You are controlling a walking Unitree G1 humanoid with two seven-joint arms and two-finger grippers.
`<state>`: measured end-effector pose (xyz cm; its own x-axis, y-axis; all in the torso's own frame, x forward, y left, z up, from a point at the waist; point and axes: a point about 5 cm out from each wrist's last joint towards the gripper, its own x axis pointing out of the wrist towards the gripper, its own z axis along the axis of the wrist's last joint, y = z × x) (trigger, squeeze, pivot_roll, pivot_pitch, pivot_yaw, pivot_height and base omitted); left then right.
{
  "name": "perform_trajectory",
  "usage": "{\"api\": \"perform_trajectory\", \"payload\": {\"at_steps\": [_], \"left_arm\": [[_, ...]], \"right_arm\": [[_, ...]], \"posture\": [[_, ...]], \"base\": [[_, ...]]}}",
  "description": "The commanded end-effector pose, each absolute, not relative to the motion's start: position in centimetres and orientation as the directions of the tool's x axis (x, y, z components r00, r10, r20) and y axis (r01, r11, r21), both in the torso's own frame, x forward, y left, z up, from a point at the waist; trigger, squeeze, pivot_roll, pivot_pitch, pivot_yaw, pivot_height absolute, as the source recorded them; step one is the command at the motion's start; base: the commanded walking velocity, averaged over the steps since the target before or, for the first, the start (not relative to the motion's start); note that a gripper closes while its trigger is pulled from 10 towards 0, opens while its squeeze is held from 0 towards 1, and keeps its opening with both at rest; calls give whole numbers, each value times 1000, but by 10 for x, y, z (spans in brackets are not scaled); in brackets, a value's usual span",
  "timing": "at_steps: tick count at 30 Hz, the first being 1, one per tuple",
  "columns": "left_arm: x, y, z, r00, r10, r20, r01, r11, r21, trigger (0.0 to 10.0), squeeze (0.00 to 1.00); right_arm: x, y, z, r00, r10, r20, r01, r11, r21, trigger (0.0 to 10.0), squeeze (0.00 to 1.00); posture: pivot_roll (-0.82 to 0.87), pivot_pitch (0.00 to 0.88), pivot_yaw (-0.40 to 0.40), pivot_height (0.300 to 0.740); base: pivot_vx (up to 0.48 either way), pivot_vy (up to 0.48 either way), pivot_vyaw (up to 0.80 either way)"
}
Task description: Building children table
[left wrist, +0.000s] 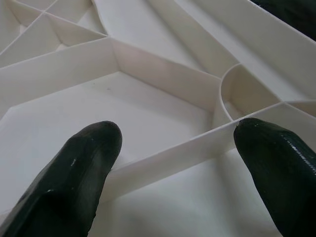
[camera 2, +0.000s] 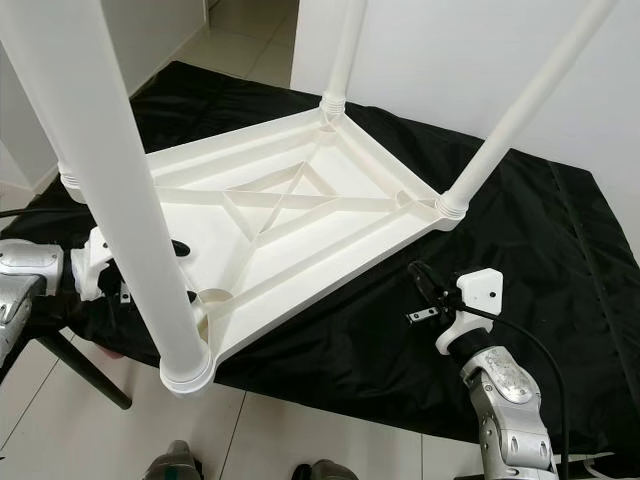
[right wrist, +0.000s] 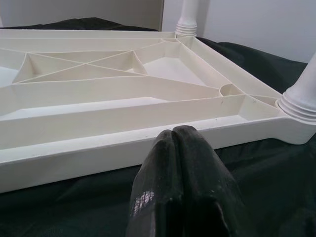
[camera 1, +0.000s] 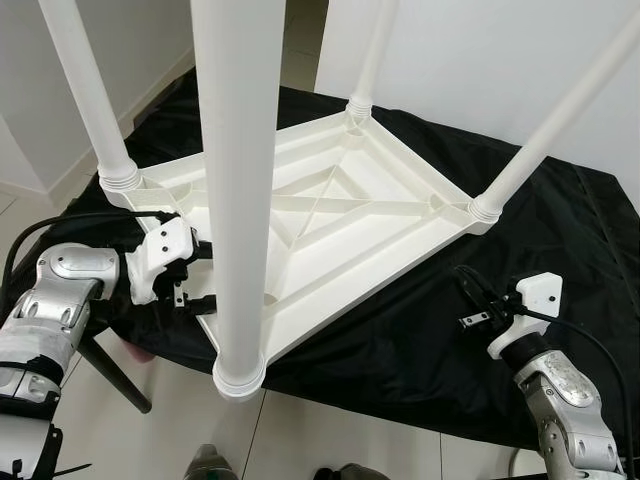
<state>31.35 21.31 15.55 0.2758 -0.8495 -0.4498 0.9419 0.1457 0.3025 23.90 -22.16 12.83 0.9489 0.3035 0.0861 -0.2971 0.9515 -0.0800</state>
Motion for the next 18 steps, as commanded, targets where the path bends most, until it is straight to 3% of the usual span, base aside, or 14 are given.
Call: {"api": "perform_trajectory", "payload": {"at_steps": [1, 6, 8, 12, 14, 18], "left_arm": [[310, 209, 146, 211, -840, -499, 962, 88, 260, 10000, 0], [314, 198, 156, 232, -868, -438, 952, 112, 283, 10000, 0], [322, 176, 176, 304, -915, -265, 928, 222, 298, 10000, 0], [325, 169, 182, 330, -922, -204, 919, 263, 295, 10000, 0], [331, 153, 197, 418, -908, -17, 880, 400, 256, 10000, 0], [333, 148, 202, 450, -892, 50, 864, 449, 228, 10000, 0]], "right_arm": [[235, -227, 124, 953, 297, 52, -293, 953, -83, 10000, 0], [232, -227, 124, 959, 278, 58, -273, 959, -75, 10000, 0], [230, -223, 122, 964, 257, 69, -254, 966, -58, 10000, 0], [230, -221, 122, 965, 253, 73, -249, 967, -53, 10000, 0], [230, -216, 121, 966, 245, 81, -242, 969, -37, 10000, 0], [230, -214, 120, 967, 243, 83, -241, 970, -32, 10000, 0]], "posture": [[110, 35, -119, 740], [97, 39, -98, 740], [88, 41, -81, 740], [88, 41, -81, 740], [83, 43, -69, 740], [83, 43, -69, 740]], "base": [[0, 0, 0], [0, 0, 0], [0, 0, 0], [0, 0, 0], [0, 0, 0], [0, 0, 0]]}}
